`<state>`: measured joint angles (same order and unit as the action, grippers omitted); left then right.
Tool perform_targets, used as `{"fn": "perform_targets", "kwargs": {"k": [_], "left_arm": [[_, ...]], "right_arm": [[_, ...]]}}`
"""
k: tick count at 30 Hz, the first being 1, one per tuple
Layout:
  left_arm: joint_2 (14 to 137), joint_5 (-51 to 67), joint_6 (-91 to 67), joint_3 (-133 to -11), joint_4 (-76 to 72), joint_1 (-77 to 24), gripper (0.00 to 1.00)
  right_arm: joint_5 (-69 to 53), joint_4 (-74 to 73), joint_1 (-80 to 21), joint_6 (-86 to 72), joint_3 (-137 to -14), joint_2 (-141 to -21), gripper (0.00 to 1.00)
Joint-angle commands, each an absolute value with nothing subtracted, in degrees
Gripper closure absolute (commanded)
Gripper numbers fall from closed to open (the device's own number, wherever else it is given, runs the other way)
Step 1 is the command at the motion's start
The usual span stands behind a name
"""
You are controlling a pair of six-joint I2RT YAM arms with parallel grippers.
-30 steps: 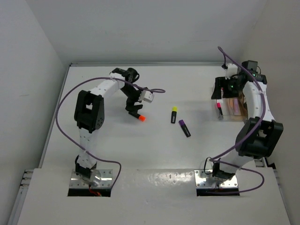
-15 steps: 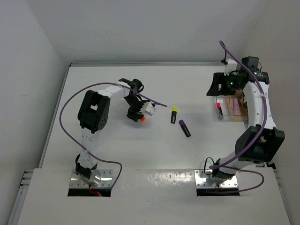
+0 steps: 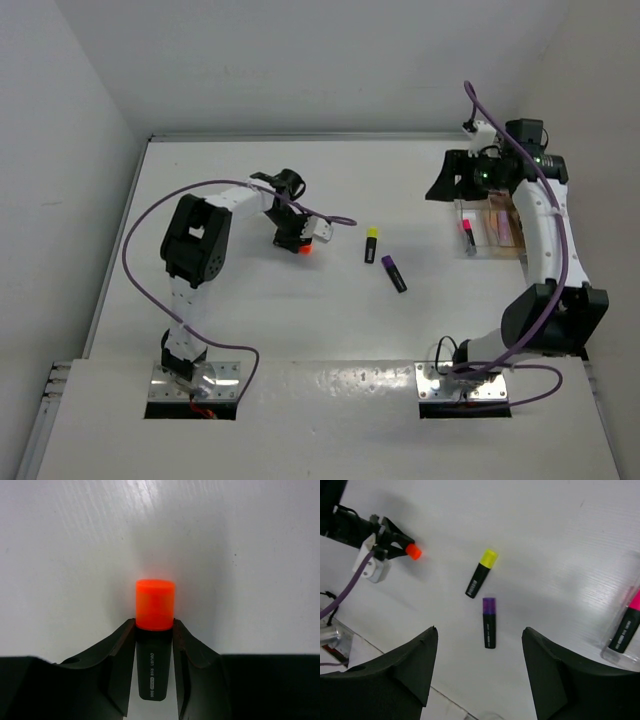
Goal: Sort the stationery into containers
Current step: Grab a piece of stationery with the left arm, then pass the stationery from the left arm to the right
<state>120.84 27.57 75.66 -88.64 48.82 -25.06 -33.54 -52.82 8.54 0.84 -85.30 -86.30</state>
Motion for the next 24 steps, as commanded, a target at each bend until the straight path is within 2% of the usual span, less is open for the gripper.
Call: {"fn": "perform_targets", "kwargs": {"k": [1, 4, 6, 9, 10, 13, 18, 24], "left_arm": [[116.1, 32.7, 63.2, -90.3, 45.5, -24.7, 0.88], [110.5, 39.1, 44.0, -93.9, 38.8, -24.3, 1.0], [105.5, 39.9, 32.2, -89.9, 25.3, -24.3, 1.0], [92.5, 34.4, 3.4, -79.6, 5.4, -24.4, 1.0], [93.6, 33.5, -5.2, -82.6, 7.5, -24.4, 1.0], [96.3, 28.0, -16.0, -90.0, 13.8, -24.5, 1.0], [93.2, 27.9, -36.3, -86.9, 6.2, -20.2, 1.0], [94.0, 29.5, -44.4, -87.7, 3.3, -18.5, 1.0]], "right_arm": [[-37.4, -46.3, 6.5, -3.7, -82.8, -81.3, 0.32], [-37.8, -41.3, 4.3, -8.2, -80.8, -78.8, 0.32], [-37.8, -39.3, 2.4, -10.3, -80.2, -77.4, 0.32], [-37.6, -33.8, 0.5, -14.7, -79.9, -76.4, 0.32], [-37.3, -31.4, -1.4, -17.0, -79.8, -75.9, 0.32], [-35.8, -27.3, -3.1, -22.0, -78.5, -75.0, 0.32], [-31.3, -19.4, -9.6, -27.3, -77.6, -73.6, 0.31], [-23.2, -19.5, -18.5, -23.1, -79.8, -75.3, 0.34]]}}
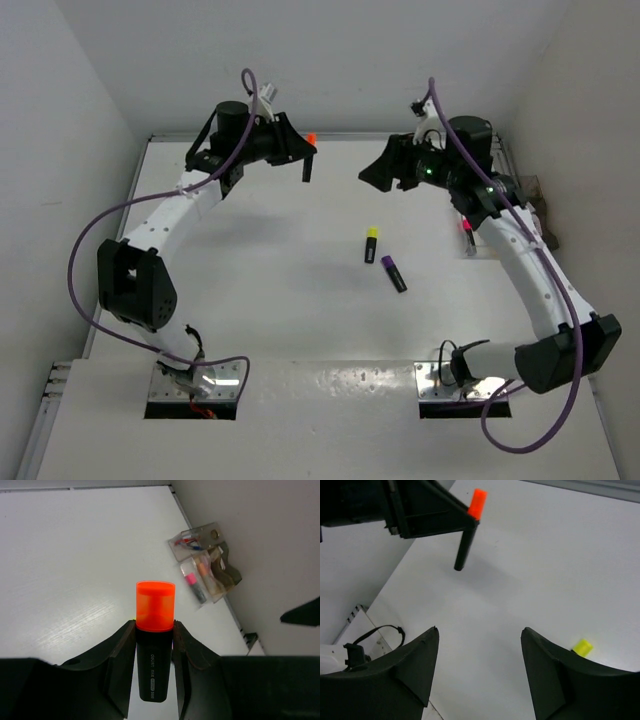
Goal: Sort the stationery into containers
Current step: Pass the stationery from the left arm to the right
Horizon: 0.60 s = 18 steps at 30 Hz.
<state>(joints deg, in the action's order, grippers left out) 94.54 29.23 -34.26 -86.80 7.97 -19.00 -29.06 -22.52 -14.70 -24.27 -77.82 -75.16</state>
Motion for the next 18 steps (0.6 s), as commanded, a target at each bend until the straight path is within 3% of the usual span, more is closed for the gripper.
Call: {"fn": "perform_targets", "kwargs": {"k": [1, 18], "left_arm": [[94.0, 30.1, -45.1, -87.7, 3.1, -18.6, 1.0], [94.2, 30.8, -46.2, -87.5, 1.8, -20.4, 1.0]], "right_arm": [[-20.3, -20.0, -20.5, -22.8, -81.1, -77.0, 0.34], [-16.3, -18.4, -28.8, -30.8, -91.3, -92.2, 0.41]]}}
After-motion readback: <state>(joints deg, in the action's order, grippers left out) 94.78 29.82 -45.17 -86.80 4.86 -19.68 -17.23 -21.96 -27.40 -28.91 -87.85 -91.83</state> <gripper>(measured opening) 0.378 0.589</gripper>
